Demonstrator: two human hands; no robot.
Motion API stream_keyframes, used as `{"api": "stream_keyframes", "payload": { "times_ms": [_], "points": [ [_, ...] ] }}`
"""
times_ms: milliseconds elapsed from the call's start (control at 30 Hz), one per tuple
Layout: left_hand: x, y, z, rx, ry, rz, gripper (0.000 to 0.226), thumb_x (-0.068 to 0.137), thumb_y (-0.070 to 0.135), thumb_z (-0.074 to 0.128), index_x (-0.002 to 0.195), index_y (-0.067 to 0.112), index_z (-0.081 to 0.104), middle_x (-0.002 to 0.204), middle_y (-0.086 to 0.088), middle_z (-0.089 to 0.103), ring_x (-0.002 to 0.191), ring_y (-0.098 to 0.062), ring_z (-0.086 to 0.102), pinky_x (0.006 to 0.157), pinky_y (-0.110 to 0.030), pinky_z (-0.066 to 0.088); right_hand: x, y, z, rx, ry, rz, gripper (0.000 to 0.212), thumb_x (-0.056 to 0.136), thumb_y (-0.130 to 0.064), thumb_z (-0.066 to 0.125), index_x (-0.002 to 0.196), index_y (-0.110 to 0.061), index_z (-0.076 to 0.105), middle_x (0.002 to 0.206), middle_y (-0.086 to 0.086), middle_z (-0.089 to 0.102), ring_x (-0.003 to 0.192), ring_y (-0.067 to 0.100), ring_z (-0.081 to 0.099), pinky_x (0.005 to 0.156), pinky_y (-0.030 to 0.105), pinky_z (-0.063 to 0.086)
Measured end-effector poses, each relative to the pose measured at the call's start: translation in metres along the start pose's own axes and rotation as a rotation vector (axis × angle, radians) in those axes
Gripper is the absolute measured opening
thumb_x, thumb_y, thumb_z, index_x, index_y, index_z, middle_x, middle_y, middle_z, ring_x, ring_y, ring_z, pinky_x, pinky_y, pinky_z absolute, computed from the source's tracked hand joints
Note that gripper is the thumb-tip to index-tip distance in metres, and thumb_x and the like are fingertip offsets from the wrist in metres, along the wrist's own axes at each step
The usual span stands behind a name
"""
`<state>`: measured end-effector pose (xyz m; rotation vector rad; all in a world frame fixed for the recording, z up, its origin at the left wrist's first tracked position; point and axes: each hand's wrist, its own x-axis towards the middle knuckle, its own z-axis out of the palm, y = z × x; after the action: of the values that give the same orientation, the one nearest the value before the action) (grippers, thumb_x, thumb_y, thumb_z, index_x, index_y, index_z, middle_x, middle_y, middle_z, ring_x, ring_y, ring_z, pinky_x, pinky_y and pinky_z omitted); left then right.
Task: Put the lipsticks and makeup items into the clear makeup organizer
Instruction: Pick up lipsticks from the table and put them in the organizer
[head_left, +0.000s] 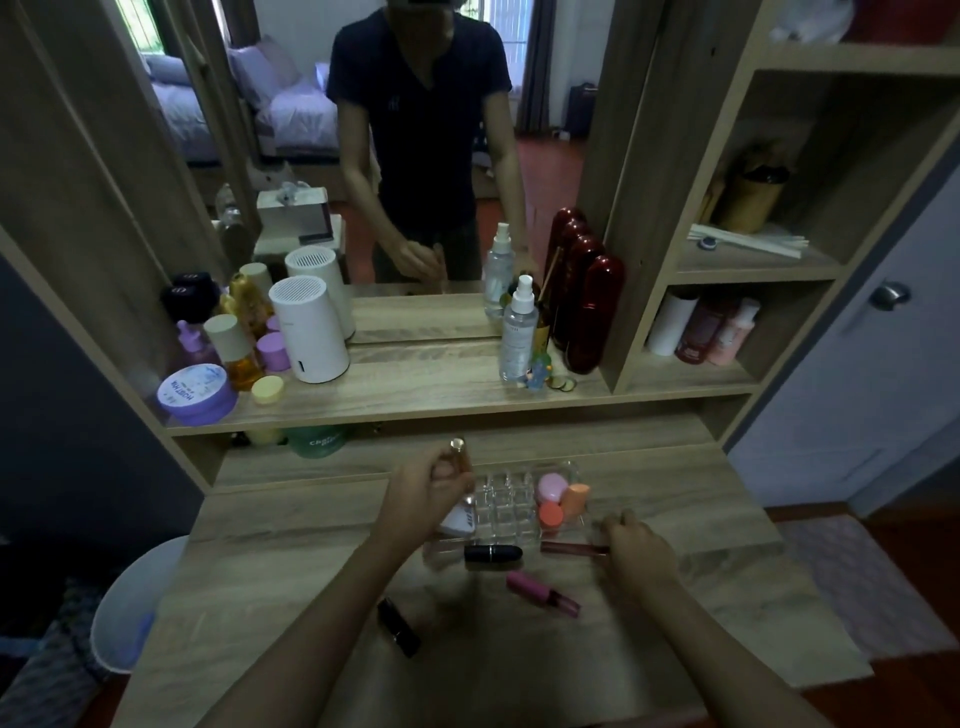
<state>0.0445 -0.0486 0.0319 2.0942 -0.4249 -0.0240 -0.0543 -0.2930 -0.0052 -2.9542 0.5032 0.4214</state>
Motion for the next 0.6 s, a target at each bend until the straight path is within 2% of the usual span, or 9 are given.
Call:
{"api": "stream_keyframes", "payload": {
  "times_ms": [100,133,200,233,367,467,533,600],
  "points": [
    [0.020,0.001,0.001,-0.064,0.010,-0.026,0.022,0.082,0.005,0.067,0.102,0.009,0.058,0.085,0.003,0.066,0.072,0.003,0.063,0.060,-0.005,0.049,0.001,0.005,0.002,-0.021,-0.027,-0.005,0.030,0.093,-0.019,0.049,0.122,-0.013,0.054,0.136,0.009,0.044,0.124,0.025,0.050,0.101,0.034,0.046],
    [0.025,0.001,0.003,-0.094,0.010,-0.032,0.020,0.082,0.002,0.066,0.100,0.008,0.057,0.085,0.000,0.068,0.073,-0.002,0.066,0.061,-0.005,0.051,0.001,0.006,0.003,-0.014,-0.029,-0.010,0.029,0.094,-0.020,0.048,0.121,-0.013,0.055,0.137,0.008,0.044,0.124,0.025,0.049,0.102,0.034,0.045],
    [0.031,-0.003,0.008,-0.160,0.002,-0.060,0.019,0.084,0.000,0.062,0.096,0.012,0.055,0.088,-0.005,0.070,0.081,-0.013,0.071,0.067,-0.016,0.058,0.001,0.007,0.006,0.008,-0.030,-0.016,0.028,0.094,-0.022,0.047,0.119,-0.015,0.055,0.138,0.007,0.044,0.124,0.024,0.049,0.102,0.034,0.043],
    [0.034,-0.005,0.011,-0.173,0.001,-0.070,0.019,0.085,0.000,0.061,0.097,0.014,0.055,0.090,-0.006,0.071,0.083,-0.013,0.071,0.068,-0.019,0.059,0.001,0.008,0.007,0.011,-0.030,-0.017,0.028,0.093,-0.023,0.047,0.119,-0.015,0.055,0.136,0.007,0.045,0.123,0.024,0.050,0.101,0.034,0.043],
    [0.044,-0.014,0.022,-0.129,-0.011,-0.062,0.019,0.086,0.001,0.060,0.104,0.009,0.055,0.102,-0.011,0.070,0.087,-0.011,0.069,0.063,-0.012,0.056,0.001,0.014,0.007,-0.004,-0.037,-0.005,0.027,0.092,-0.023,0.048,0.118,-0.018,0.054,0.132,0.005,0.051,0.120,0.023,0.055,0.098,0.033,0.043],
    [0.050,-0.018,0.026,-0.106,-0.018,-0.074,0.024,0.086,0.001,0.061,0.109,0.004,0.056,0.104,-0.015,0.070,0.091,-0.020,0.070,0.072,-0.023,0.057,0.002,0.021,0.001,0.016,-0.014,0.009,0.026,0.087,-0.024,0.053,0.112,-0.024,0.056,0.123,0.001,0.061,0.116,0.021,0.058,0.096,0.031,0.043],
    [0.054,-0.020,0.026,-0.080,-0.038,-0.063,0.025,0.085,0.003,0.062,0.109,0.005,0.056,0.101,-0.013,0.070,0.088,-0.018,0.070,0.069,-0.019,0.055,0.004,0.028,-0.006,0.049,0.001,0.006,0.030,0.084,-0.025,0.058,0.114,-0.028,0.056,0.119,-0.001,0.066,0.114,0.021,0.060,0.096,0.031,0.044],
    [0.054,-0.023,0.027,-0.029,-0.080,-0.041,0.022,0.085,0.004,0.063,0.105,0.007,0.056,0.097,-0.006,0.068,0.081,-0.009,0.067,0.065,-0.013,0.052,0.006,0.034,-0.020,0.109,0.021,0.004,0.028,0.087,-0.026,0.059,0.115,-0.027,0.057,0.116,0.002,0.068,0.111,0.023,0.061,0.093,0.031,0.046]
  ]
}}
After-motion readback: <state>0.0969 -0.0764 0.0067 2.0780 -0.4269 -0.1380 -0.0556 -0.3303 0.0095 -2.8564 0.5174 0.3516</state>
